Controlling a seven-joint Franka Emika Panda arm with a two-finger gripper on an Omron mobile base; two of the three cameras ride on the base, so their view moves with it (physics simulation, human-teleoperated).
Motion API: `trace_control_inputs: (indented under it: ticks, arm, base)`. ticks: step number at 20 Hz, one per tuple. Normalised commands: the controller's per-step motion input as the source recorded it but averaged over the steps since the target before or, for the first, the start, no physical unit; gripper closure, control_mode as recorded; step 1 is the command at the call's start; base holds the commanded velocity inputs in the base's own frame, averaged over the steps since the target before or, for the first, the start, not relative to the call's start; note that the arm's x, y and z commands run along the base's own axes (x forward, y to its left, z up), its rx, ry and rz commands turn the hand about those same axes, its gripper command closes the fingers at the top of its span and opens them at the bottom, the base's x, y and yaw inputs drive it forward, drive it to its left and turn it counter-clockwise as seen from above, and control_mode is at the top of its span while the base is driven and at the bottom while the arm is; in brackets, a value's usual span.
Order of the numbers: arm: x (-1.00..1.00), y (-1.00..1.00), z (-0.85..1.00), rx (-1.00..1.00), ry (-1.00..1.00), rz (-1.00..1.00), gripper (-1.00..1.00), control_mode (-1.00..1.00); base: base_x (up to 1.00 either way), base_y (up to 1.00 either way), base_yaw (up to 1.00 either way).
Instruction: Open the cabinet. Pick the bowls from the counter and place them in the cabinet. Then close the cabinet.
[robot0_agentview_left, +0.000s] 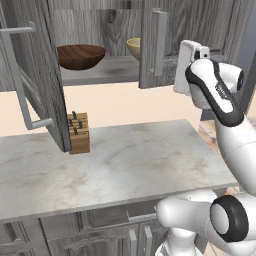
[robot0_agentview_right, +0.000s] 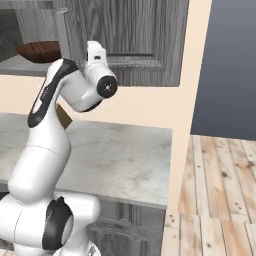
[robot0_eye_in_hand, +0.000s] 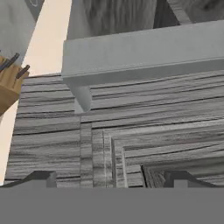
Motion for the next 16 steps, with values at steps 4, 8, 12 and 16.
trace_control_inputs:
  ticks: [4,8,12,16]
  arm:
    - [0.71,0.25,0.01,-0.13,0.25,-0.26,-1.00,-1.00]
    - [0.63,0.24,0.00,-0.09,0.17,-0.20,-1.00,-1.00]
    - [0.69,0.20,0.00,-0.06,0.11,-0.18,-1.00,-1.00]
    - [0.47,0.06,0.00,-0.01,0.03,-0.11,-1.00,-1.00]
  base:
    - [0.00,0.00,0.00]
    - [0.00,0.00,0.00]
    - [0.00,0.00,0.00]
    - [0.00,0.00,0.00]
